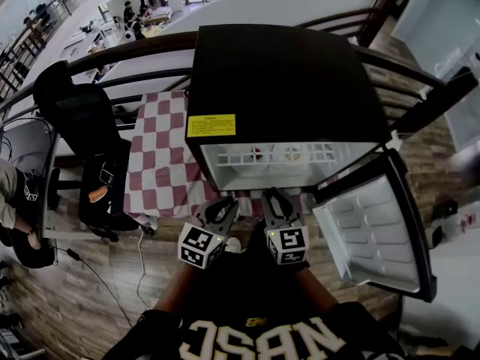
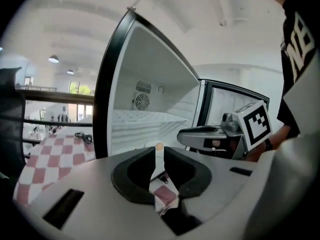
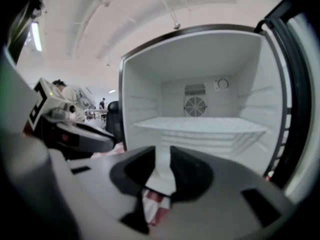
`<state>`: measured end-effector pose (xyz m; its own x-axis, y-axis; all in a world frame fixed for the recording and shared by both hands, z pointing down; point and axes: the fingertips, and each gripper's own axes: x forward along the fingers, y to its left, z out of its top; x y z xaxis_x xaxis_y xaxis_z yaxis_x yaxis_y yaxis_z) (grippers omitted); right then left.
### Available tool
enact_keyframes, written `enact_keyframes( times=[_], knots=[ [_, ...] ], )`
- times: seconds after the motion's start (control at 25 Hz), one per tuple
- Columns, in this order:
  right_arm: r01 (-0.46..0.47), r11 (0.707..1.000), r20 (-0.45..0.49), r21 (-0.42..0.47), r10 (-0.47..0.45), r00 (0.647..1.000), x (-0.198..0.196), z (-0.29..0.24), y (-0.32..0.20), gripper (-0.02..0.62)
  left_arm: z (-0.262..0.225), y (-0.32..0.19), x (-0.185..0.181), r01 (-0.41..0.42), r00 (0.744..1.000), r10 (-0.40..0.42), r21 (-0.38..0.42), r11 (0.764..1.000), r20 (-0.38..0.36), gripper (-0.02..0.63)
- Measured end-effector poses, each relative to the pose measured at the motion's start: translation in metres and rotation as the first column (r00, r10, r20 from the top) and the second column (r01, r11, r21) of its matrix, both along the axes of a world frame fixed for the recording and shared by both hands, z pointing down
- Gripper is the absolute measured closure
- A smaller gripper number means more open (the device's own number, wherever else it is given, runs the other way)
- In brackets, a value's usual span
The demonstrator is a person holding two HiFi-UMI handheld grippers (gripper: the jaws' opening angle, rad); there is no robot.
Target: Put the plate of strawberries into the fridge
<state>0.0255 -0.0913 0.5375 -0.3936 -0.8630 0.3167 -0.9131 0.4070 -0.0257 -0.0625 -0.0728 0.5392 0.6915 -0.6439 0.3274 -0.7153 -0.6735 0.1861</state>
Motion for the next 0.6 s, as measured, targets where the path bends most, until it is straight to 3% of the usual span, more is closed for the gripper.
enact_keyframes(
  times=[0.12,0.28,0.4,0.6],
  knots=[
    [-0.004,0.998,0.03,0.06,0.002,1.0,-0.003,-0.029,0.005,0.539,-0.03,-0.001,0.002,0.029,1.0,-0.03,0.125,0.992,0.005,0.548],
    [-0.025,0.991,0.075,0.132,0.016,0.997,-0.008,-0.063,0.007,0.563,-0.063,-0.008,-0.005,0.135,0.989,-0.148,0.281,0.95,0.026,0.589],
    [-0.045,0.987,0.086,0.152,0.032,0.996,-0.012,-0.08,0.007,0.575,-0.077,-0.012,-0.007,0.197,0.98,-0.182,0.26,0.945,-0.079,0.589],
    [-0.06,0.986,0.058,0.154,0.051,0.997,-0.017,-0.086,0.009,0.575,-0.09,-0.01,0.004,0.182,0.981,-0.156,0.261,0.948,-0.118,0.589]
  ],
)
